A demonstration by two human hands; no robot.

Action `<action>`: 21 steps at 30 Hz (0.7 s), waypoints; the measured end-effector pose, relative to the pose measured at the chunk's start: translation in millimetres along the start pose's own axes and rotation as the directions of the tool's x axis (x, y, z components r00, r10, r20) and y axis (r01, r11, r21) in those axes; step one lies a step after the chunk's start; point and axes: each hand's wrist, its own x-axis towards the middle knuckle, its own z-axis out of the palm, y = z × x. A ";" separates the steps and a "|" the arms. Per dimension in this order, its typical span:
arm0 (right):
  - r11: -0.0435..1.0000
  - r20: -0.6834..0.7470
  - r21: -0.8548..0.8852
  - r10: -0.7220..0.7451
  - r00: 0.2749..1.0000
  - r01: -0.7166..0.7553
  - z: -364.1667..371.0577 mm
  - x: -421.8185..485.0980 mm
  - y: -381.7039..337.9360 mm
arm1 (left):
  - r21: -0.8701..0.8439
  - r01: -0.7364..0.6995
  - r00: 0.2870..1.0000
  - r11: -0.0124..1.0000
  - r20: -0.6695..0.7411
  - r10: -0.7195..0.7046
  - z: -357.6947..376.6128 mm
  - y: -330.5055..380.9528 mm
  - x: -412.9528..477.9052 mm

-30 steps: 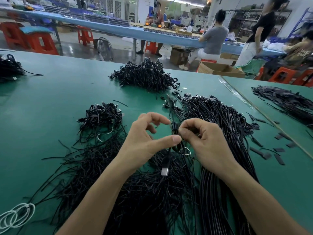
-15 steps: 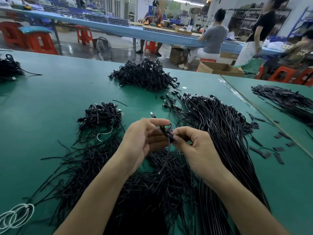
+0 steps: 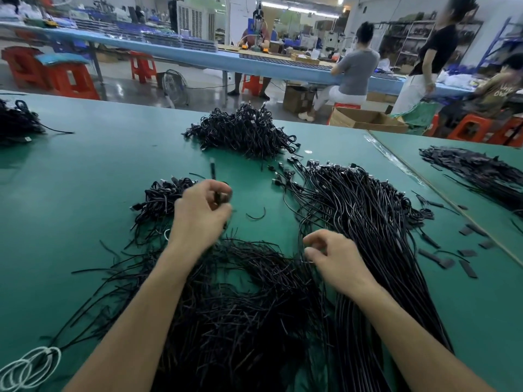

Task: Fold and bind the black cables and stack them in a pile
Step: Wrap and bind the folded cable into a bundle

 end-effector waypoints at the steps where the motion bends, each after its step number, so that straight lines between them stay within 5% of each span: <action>1: 0.994 -0.045 -0.105 0.010 0.999 -0.015 -3.3 5.0 6.7 | 0.088 -0.009 0.997 0.996 -0.077 0.015 -4.6 -7.2 11.0; 4: 0.920 -0.032 -0.383 0.078 0.996 -0.084 -8.1 21.1 21.7 | 0.295 0.057 0.983 0.954 -0.183 -0.002 -16.1 -30.2 39.4; 9: 0.853 0.086 -0.498 0.227 0.970 -0.156 -4.5 39.6 32.8 | 0.462 0.180 0.983 0.868 -0.062 -0.170 -17.1 -52.9 55.7; 14: 0.850 -0.129 -0.499 0.117 0.985 -0.166 -2.8 40.5 32.9 | 0.571 0.041 0.975 0.820 -0.202 0.092 -3.3 -42.4 37.6; 21: 0.819 -0.156 -0.556 0.064 0.986 -0.141 1.1 40.7 34.6 | 0.348 -0.246 0.964 0.905 0.188 0.189 36.1 -10.4 3.8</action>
